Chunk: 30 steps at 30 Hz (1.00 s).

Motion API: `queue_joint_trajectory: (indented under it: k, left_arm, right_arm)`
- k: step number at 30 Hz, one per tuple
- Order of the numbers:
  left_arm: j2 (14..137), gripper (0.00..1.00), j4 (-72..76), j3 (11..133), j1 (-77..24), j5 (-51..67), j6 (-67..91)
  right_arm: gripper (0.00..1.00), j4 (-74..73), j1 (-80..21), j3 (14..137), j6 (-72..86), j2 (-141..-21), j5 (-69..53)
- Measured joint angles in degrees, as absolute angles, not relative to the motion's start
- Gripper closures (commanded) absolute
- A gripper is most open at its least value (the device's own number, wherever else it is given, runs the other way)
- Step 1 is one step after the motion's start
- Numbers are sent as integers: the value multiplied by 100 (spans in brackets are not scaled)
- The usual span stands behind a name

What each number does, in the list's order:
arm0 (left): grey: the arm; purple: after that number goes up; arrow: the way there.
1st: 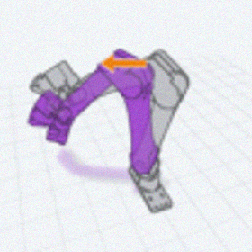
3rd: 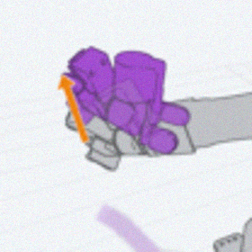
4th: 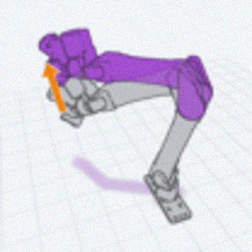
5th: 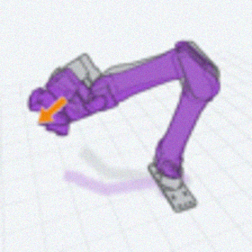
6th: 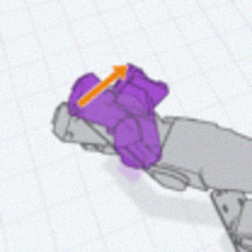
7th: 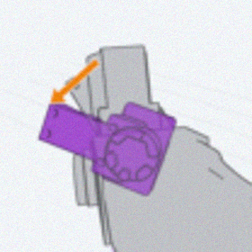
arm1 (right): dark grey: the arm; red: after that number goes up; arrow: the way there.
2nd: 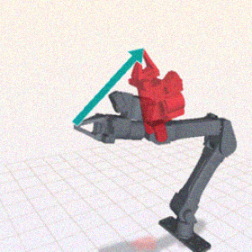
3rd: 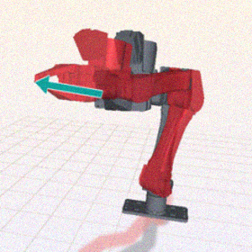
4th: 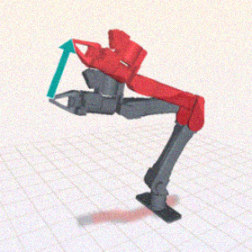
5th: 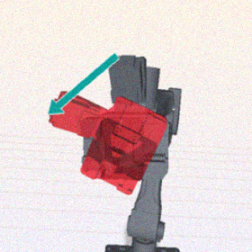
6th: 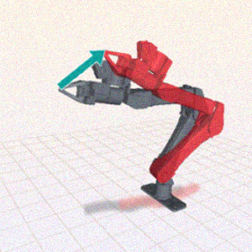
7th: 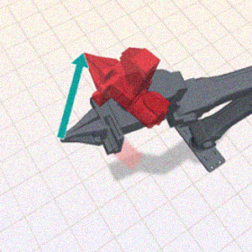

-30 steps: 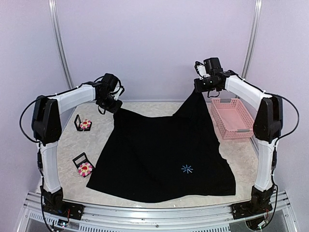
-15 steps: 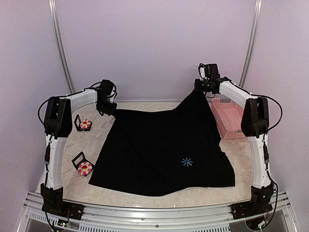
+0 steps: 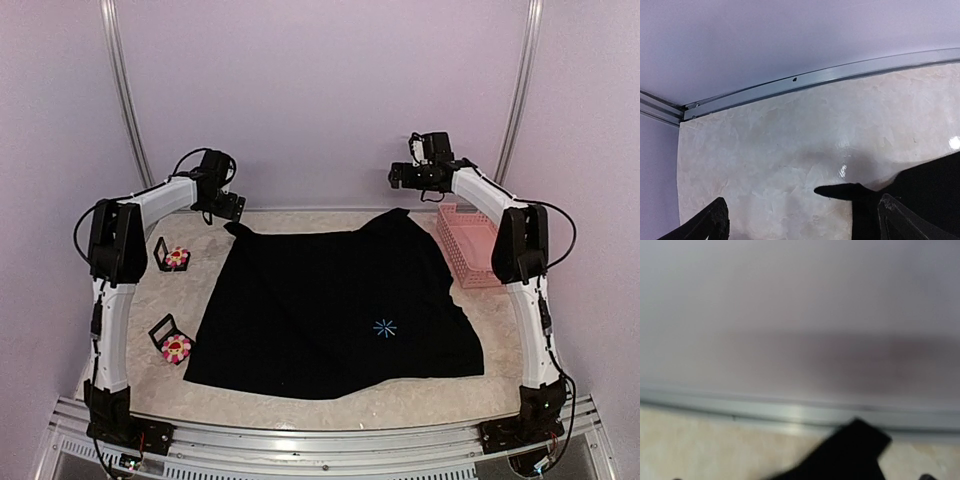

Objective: Pin the brooch onto the clothing
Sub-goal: Flatten out the crumpled clothing at the center of the board, then smooth out the flattened clothing at the center of the board.

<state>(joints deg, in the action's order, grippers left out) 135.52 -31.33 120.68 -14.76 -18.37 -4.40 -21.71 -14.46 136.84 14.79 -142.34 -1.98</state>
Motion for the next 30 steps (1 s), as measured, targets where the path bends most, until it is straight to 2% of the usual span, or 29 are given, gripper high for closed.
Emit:
queue_joint_trajectory:
  k: [2, 4, 7, 8, 10, 12, 13, 14, 17, 22, 26, 30]
  left_arm:
    - [13166, 1, -2971, 11601, -1586, -1828, -462]
    - [12508, 2, -2805, 10794, -1822, -1785, -482]
    - [11550, 12, -2648, 9786, -2432, -1734, -502]
    - [11295, 19, -2628, 9598, -2724, -1675, -491]
    - [10945, 30, -2589, 9406, -3277, -1483, -440]
    - [10639, 31, -2434, 9094, -3852, -1181, -379]
    - [10486, 31, -2357, 8851, -4101, -1009, -349]
    - [10320, 31, -2270, 8547, -4335, -825, -360]
    - [9738, 27, -1981, 7345, -5109, -301, -681]
    - [9124, 23, -1356, 5905, -6855, 397, -1638]
    - [9430, 23, -1022, 6029, -7203, 670, -2115]
    - [10431, 23, -867, 6908, -7072, 674, -2580]
  right_arm:
    - [3, -2563, -1492, 13531, 1350, -13968, -134]
    - [10, -3009, -1584, 12975, 1264, -13378, -16]
    - [24, -3507, -1870, 11526, 1328, -12103, 150]
    - [30, -3680, -1988, 11072, 1365, -11705, 211]
    - [50, -3905, -2281, 9865, 1634, -10774, 353]
    - [67, -4112, -2587, 8711, 1975, -9985, 419]
    - [72, -4169, -2674, 8261, 2084, -9717, 425]
    - [74, -4217, -2738, 7791, 2265, -9456, 449]
    - [67, -4523, -2845, 6617, 2849, -8899, 591]
    - [58, -4792, -3057, 5450, 3677, -8462, 757]
    - [46, -4873, -3100, 4890, 4099, -8219, 733]
    - [35, -5148, -3118, 4757, 4364, -8278, 770]
